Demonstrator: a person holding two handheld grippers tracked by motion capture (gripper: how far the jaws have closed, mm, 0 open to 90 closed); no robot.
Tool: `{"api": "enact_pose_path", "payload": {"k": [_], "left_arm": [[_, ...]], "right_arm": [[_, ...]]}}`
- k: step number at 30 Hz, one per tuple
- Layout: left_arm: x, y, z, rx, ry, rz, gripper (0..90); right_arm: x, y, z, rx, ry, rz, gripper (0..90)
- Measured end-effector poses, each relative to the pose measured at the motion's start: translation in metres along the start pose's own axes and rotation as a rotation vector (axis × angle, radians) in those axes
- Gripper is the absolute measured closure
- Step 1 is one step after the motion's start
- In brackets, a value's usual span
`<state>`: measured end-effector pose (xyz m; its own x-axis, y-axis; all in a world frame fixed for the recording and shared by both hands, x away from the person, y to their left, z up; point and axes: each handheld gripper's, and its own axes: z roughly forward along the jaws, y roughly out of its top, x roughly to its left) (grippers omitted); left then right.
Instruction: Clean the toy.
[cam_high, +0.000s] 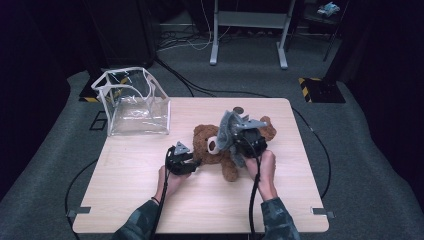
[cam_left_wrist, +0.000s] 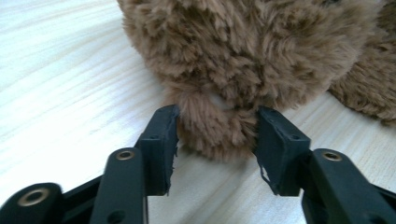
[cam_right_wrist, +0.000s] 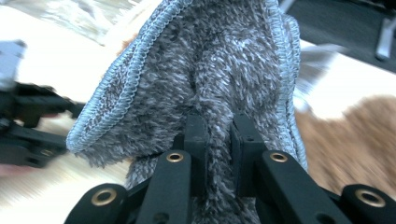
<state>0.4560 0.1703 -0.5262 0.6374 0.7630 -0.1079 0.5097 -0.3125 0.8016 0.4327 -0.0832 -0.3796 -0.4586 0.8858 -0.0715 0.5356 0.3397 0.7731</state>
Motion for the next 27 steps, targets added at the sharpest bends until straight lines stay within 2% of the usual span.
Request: {"api": "enact_pose_path", "payload": {"k": [5, 8, 9, 10, 13, 18, 20, 21, 23, 26, 27], "left_arm": [[0.001, 0.000, 0.000, 0.032, 0.012, 0.017, 69.7], [0.000, 0.000, 0.001, 0.036, 0.013, 0.010, 78.5], [0.001, 0.000, 0.001, 0.037, 0.011, 0.013, 80.9], [0.002, 0.001, 0.001, 0.045, 0.007, 0.009, 81.4], [0.003, 0.000, 0.001, 0.029, -0.004, -0.011, 83.8], [0.006, -0.001, -0.001, 0.015, -0.018, -0.030, 86.5], [0.007, -0.001, -0.002, 0.016, -0.006, -0.036, 84.3], [0.009, -0.002, -0.003, 0.014, 0.002, -0.042, 79.8], [0.012, -0.003, -0.004, 0.018, 0.047, -0.057, 67.0], [0.019, -0.004, -0.008, 0.025, 0.099, -0.077, 56.5], [0.020, -0.004, -0.009, 0.020, 0.111, -0.086, 52.7]], "right_arm": [[0.030, 0.025, 0.018, 0.006, 0.049, -0.044, 79.5], [0.041, 0.034, 0.032, 0.022, 0.051, -0.063, 79.3], [0.042, 0.036, 0.039, 0.043, 0.051, -0.075, 79.2], [0.044, 0.037, 0.043, 0.060, 0.050, -0.068, 79.3], [0.050, 0.036, 0.058, 0.074, 0.064, -0.078, 79.3], [0.063, 0.033, 0.058, 0.059, 0.099, -0.093, 79.3], [0.066, 0.032, 0.060, 0.066, 0.101, -0.102, 79.4], [0.067, 0.030, 0.061, 0.066, 0.109, -0.108, 79.4], [0.068, 0.026, 0.061, 0.065, 0.126, -0.107, 79.4], [0.069, 0.019, 0.059, 0.070, 0.146, -0.110, 79.5], [0.070, 0.015, 0.059, 0.070, 0.156, -0.097, 79.5]]}}
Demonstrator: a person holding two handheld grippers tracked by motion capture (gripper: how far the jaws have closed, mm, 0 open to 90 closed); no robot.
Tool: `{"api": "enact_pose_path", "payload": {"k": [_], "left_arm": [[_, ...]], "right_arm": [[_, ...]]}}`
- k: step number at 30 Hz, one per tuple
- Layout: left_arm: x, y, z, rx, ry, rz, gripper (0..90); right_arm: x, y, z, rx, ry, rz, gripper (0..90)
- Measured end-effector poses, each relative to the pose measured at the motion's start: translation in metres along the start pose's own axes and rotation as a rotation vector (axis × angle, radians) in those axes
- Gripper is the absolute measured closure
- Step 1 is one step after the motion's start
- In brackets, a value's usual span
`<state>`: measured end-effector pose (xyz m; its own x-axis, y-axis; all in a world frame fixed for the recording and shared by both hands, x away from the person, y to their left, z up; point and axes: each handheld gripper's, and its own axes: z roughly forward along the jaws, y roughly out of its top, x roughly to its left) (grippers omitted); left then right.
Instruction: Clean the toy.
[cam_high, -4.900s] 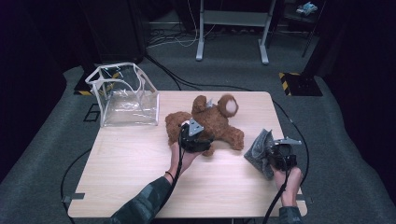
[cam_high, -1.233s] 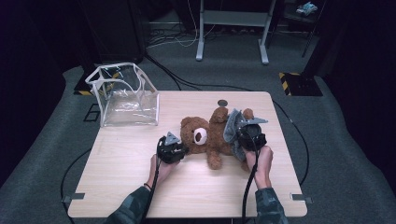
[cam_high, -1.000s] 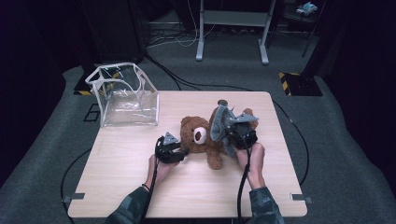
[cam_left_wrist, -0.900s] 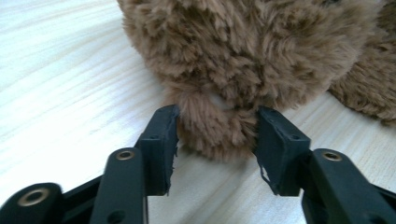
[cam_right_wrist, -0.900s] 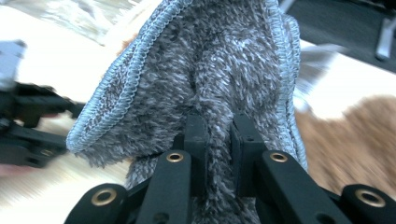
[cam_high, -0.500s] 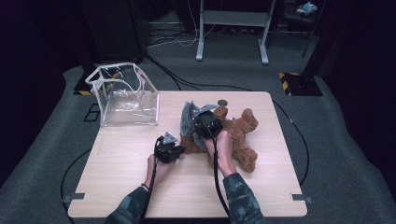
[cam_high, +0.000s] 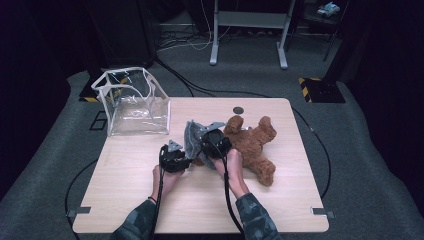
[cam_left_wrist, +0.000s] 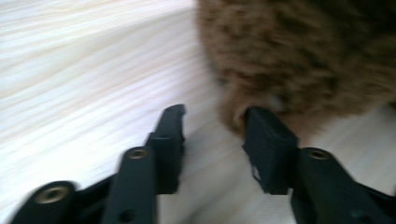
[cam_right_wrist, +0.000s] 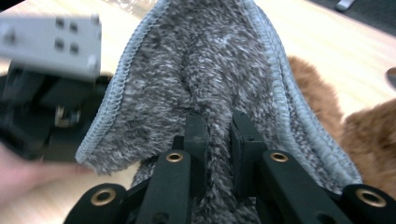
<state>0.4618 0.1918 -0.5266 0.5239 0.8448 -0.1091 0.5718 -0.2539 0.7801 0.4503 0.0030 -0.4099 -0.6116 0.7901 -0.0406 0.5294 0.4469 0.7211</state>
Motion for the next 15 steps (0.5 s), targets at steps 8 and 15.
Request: {"api": "enact_pose_path", "payload": {"k": [8, 15], "left_arm": [[0.007, 0.000, -0.002, -0.003, 0.017, -0.010, 45.1], [0.006, 0.000, -0.001, -0.011, 0.015, -0.014, 43.5]], "right_arm": [[0.007, -0.020, -0.001, -0.016, 0.041, 0.016, 79.6], [0.010, -0.041, 0.015, 0.046, 0.070, 0.031, 79.9]]}}
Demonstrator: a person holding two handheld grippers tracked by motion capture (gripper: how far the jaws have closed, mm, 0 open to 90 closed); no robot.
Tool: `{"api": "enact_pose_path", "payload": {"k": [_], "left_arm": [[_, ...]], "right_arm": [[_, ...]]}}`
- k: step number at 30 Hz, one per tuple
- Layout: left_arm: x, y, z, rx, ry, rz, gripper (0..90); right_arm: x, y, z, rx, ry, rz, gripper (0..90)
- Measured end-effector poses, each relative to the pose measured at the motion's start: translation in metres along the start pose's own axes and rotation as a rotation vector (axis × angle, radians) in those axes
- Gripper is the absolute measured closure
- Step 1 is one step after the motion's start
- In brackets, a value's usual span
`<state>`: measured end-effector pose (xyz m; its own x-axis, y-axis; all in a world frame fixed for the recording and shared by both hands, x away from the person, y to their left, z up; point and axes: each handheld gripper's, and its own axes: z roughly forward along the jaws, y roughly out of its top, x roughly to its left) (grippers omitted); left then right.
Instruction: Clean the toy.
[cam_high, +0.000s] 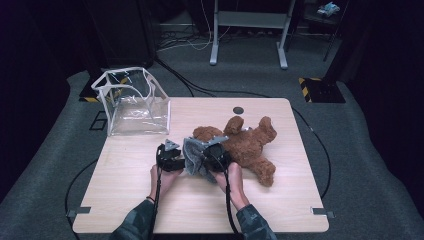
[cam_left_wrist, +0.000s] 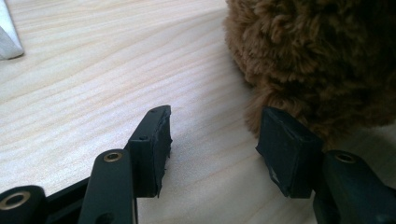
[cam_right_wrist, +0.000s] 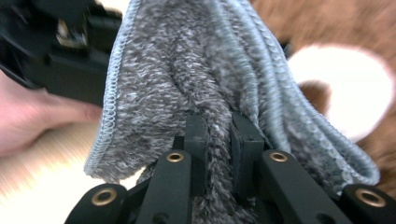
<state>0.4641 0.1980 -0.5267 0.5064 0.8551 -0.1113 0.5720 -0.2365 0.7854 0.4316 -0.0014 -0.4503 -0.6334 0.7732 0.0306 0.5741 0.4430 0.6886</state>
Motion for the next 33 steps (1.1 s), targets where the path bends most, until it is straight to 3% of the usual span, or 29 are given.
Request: {"api": "enact_pose_path", "payload": {"k": [5, 8, 13, 15, 17, 18, 22, 24, 27, 30, 33], "left_arm": [[0.000, 0.000, 0.000, -0.003, -0.007, 0.006, 41.0], [-0.002, 0.000, 0.000, 0.006, -0.004, 0.016, 38.5], [-0.002, 0.000, 0.001, 0.016, -0.012, 0.029, 33.8], [-0.004, 0.001, 0.002, 0.014, -0.007, 0.040, 32.3], [-0.004, 0.001, 0.002, 0.016, -0.002, 0.057, 29.6], [-0.005, 0.001, 0.002, 0.021, -0.001, 0.058, 28.2], [-0.005, 0.001, 0.003, 0.034, -0.008, 0.062, 22.5], [-0.004, 0.002, 0.002, 0.039, -0.016, 0.061, 19.8], [-0.003, 0.001, 0.002, 0.028, -0.020, 0.041, 16.9], [-0.001, 0.001, 0.002, 0.033, -0.024, 0.050, 15.8], [-0.002, 0.001, 0.003, 0.022, -0.022, 0.030, 15.4]], "right_arm": [[-0.002, -0.012, 0.013, 0.057, 0.024, 0.035, 79.8], [-0.004, -0.016, 0.010, 0.058, 0.042, 0.050, 79.8], [-0.008, 0.001, -0.024, -0.060, 0.036, 0.042, 79.8], [-0.008, 0.013, -0.039, -0.114, -0.003, 0.043, 79.8], [-0.009, 0.027, -0.049, -0.146, -0.063, 0.002, 79.8], [-0.010, 0.033, -0.050, -0.159, -0.077, 0.005, 79.8], [-0.010, 0.052, -0.037, -0.142, -0.123, -0.011, 79.6], [-0.011, 0.053, -0.024, -0.108, -0.115, -0.003, 79.6], [-0.006, 0.044, -0.006, -0.066, -0.102, -0.018, 79.7], [-0.003, 0.034, -0.002, -0.046, -0.073, -0.005, 79.8], [-0.004, 0.023, -0.004, -0.039, -0.031, -0.001, 79.8]]}}
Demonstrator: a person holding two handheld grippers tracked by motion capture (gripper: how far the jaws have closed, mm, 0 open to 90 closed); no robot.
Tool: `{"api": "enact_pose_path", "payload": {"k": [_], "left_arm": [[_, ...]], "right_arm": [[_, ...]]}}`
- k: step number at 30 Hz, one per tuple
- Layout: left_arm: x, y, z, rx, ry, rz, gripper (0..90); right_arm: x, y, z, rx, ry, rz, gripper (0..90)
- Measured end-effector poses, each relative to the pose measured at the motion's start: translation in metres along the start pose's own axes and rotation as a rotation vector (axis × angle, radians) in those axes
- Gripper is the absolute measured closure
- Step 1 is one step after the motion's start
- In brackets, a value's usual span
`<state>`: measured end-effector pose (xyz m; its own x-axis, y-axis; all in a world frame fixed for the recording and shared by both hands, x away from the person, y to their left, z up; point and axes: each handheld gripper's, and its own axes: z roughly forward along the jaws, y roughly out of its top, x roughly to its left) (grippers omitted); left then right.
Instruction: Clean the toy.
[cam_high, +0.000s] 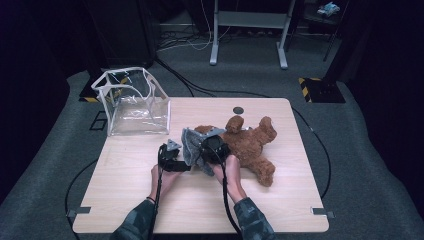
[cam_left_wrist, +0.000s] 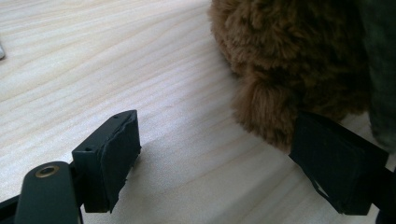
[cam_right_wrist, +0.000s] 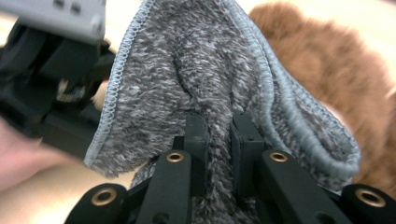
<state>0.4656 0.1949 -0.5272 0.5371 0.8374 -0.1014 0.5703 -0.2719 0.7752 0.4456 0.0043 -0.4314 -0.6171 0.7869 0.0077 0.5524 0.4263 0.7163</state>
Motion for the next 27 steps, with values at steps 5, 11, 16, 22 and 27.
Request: {"api": "enact_pose_path", "payload": {"k": [5, 11, 16, 22, 27], "left_arm": [[0.000, 0.000, 0.000, 0.008, 0.005, 0.003, 15.1], [0.000, 0.000, 0.001, 0.006, 0.006, 0.006, 15.1], [-0.001, 0.000, 0.001, 0.017, 0.007, 0.018, 14.9], [-0.002, 0.001, 0.001, 0.018, 0.010, 0.020, 14.7], [-0.002, 0.001, 0.001, 0.019, 0.007, 0.029, 14.8]], "right_arm": [[-0.001, -0.023, 0.006, 0.067, 0.047, 0.043, 79.8], [-0.005, -0.036, 0.008, 0.109, 0.083, 0.058, 79.6], [-0.015, -0.019, -0.035, -0.029, 0.068, 0.071, 79.6], [-0.045, 0.017, -0.060, -0.130, -0.076, 0.097, 79.4], [-0.055, 0.020, -0.032, -0.055, -0.134, 0.142, 79.5]]}}
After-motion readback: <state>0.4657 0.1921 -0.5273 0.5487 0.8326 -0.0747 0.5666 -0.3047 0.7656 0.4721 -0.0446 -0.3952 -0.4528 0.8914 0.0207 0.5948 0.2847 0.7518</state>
